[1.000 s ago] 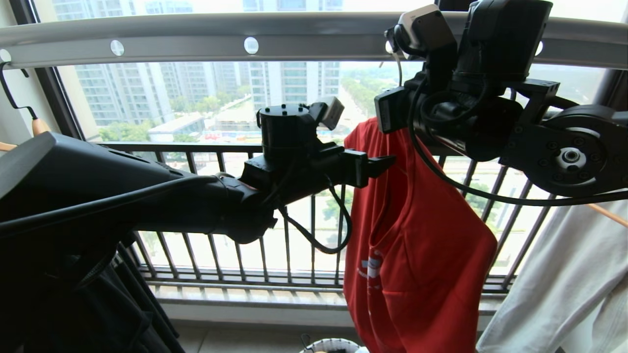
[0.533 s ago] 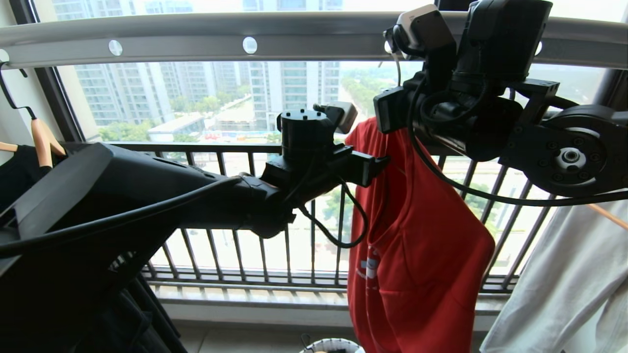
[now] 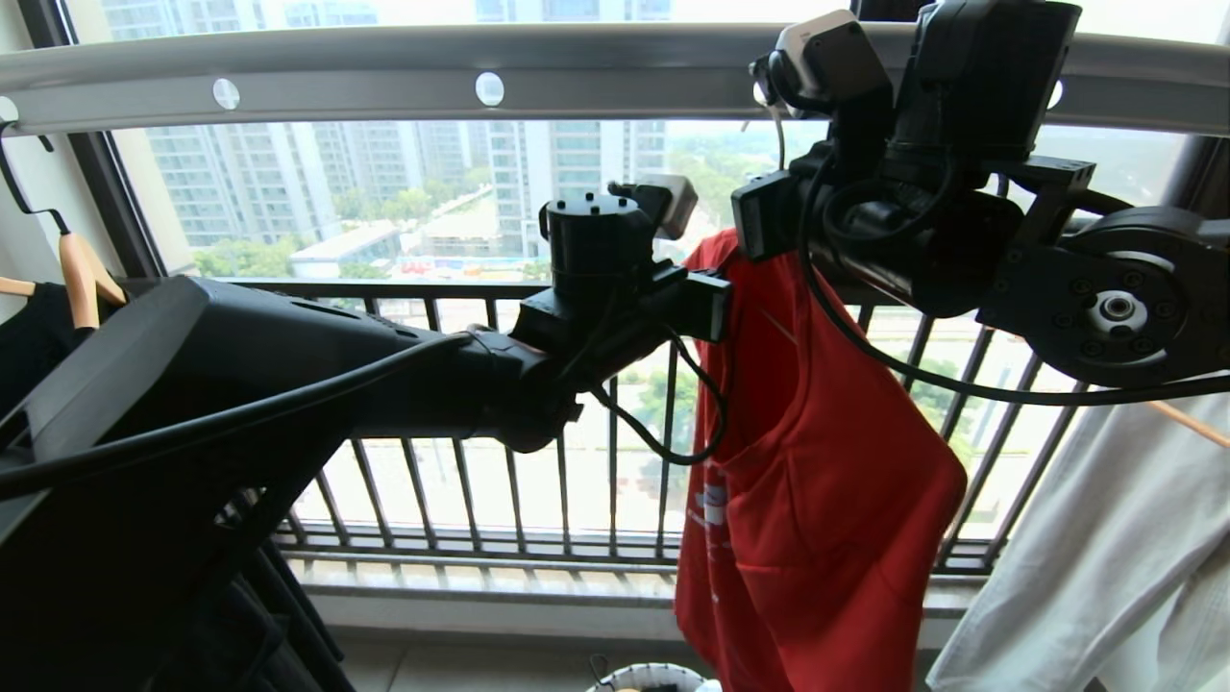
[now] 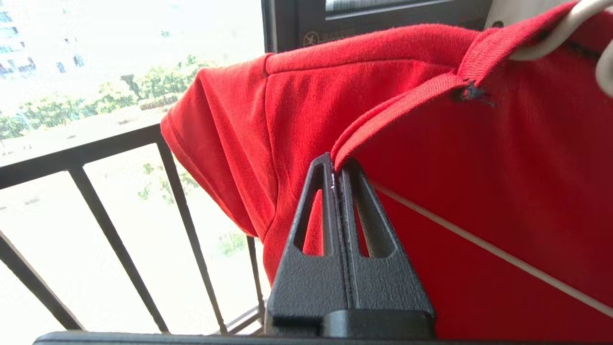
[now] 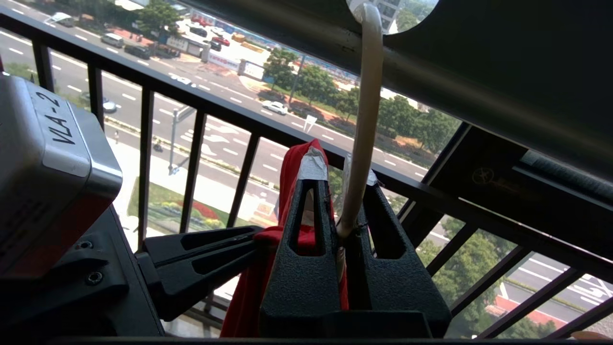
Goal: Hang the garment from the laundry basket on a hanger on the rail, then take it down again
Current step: Take the clothes off the clothes rack
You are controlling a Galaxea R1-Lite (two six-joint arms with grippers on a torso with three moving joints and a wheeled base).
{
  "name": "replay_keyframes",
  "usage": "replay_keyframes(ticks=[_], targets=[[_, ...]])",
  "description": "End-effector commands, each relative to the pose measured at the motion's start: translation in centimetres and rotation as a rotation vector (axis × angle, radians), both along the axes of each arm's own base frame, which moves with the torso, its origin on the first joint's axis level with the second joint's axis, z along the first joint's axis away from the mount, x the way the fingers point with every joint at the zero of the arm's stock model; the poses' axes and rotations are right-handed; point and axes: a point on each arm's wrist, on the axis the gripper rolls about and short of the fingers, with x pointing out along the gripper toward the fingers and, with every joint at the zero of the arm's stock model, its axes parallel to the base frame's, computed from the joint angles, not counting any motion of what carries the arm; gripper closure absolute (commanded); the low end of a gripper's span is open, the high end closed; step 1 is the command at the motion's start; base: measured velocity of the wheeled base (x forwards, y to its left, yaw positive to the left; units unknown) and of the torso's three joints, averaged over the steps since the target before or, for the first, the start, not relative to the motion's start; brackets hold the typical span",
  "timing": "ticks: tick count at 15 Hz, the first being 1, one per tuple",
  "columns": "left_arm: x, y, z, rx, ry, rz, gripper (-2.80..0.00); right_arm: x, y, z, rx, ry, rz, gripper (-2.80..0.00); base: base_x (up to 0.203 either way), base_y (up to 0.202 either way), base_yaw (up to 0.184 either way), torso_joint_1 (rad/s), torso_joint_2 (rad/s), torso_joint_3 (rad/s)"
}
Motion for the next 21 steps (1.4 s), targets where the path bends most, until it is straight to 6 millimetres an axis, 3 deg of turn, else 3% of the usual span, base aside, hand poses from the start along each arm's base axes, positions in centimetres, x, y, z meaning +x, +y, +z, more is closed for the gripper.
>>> replay_keyframes(ticks=[1,6,14,21], targets=[[-0.4,0.1,2.0,-0.044,-0.045,0.022,0.0,0.2,0.1,-0.3,-0.006,0.008,-0.002,0.0,0.0,0.0,0.0,0.0,0.0,0.0],[0.5,-0.3,4.8,-0.099,-0.082,0.13,0.0,0.1,0.1,-0.3,-0.007,0.007,-0.001,0.0,0.0,0.0,0.0,0.0,0.0,0.0],[3.3,0.7,2.3,-0.065,-0.042,0.202,0.0,-0.1,0.0,-0.4,-0.01,0.012,0.015,0.0,0.0,0.0,0.0,0.0,0.0,0.0],[4.8,0.1,0.4,-0.147,-0.135,0.212,0.0,-0.3,-0.2,-0.4,-0.012,0.014,0.019,0.0,0.0,0.0,0.0,0.0,0.0,0.0]])
